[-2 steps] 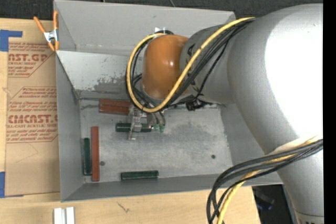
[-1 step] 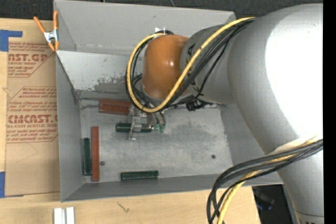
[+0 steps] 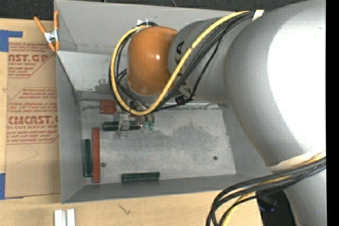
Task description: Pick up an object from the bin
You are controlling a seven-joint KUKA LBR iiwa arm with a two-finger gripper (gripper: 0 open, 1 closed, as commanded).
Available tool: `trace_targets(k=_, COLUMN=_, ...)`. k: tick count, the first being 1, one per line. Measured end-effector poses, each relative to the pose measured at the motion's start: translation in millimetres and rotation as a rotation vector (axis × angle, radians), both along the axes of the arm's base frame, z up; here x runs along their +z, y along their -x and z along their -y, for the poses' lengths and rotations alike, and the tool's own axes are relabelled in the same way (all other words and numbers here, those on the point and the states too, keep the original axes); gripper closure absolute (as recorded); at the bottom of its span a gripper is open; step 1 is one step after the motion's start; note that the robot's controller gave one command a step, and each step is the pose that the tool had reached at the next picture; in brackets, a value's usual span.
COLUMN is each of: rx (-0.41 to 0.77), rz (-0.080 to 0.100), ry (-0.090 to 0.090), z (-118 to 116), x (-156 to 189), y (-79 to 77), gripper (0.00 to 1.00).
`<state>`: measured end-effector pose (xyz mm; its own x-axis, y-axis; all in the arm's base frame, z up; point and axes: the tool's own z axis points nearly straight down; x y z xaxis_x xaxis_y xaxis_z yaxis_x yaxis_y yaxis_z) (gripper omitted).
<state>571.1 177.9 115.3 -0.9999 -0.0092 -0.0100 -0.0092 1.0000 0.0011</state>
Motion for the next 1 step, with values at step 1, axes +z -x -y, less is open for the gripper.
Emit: trace_targets(k=1, rx=0.068, rz=-0.007, ry=0.001, z=22.3, x=121.7, y=29.1, gripper=1.0)
